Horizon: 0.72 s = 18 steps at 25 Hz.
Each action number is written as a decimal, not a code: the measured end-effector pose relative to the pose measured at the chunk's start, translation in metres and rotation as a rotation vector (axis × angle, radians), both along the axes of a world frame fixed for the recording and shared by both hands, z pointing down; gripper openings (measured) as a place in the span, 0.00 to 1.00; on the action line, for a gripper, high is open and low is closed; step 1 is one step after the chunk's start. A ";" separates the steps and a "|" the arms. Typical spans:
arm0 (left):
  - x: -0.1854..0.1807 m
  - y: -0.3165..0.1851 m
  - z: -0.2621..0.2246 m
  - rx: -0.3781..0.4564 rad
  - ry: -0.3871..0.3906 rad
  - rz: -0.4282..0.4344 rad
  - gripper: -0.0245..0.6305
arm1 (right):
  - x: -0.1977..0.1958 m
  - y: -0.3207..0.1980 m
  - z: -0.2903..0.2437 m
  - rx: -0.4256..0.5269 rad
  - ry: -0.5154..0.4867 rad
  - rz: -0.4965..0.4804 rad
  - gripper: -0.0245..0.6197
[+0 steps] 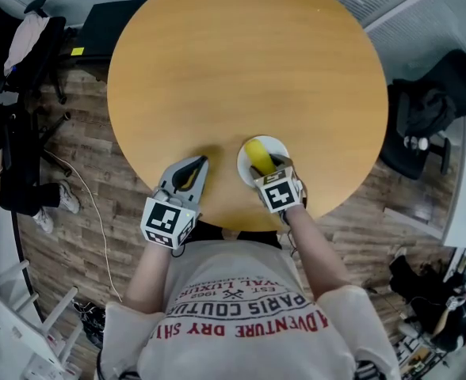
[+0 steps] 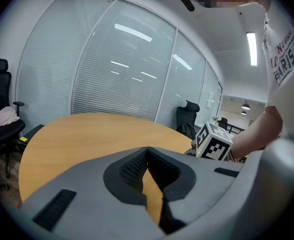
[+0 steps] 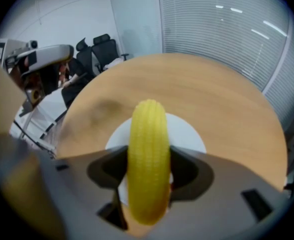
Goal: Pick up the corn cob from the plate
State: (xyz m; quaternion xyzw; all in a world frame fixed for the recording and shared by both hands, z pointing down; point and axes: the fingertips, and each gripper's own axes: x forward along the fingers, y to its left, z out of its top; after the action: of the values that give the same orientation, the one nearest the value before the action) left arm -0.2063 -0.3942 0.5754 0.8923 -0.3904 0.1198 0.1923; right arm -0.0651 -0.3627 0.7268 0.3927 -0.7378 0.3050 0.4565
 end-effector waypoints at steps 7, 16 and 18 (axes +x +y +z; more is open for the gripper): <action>0.007 0.001 -0.013 0.023 -0.006 -0.002 0.09 | 0.003 -0.009 -0.025 0.081 -0.112 0.068 0.45; 0.023 0.000 -0.056 0.090 -0.014 -0.037 0.09 | 0.003 -0.035 -0.131 0.333 -0.246 0.036 0.45; 0.032 0.000 -0.070 0.124 -0.011 -0.034 0.09 | 0.009 -0.040 -0.157 0.399 -0.277 0.037 0.45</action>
State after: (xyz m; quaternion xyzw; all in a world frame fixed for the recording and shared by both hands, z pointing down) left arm -0.1745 -0.3945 0.5053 0.8951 -0.4132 0.0969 0.1366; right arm -0.0557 -0.4026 0.5694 0.4429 -0.8318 0.2124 0.2586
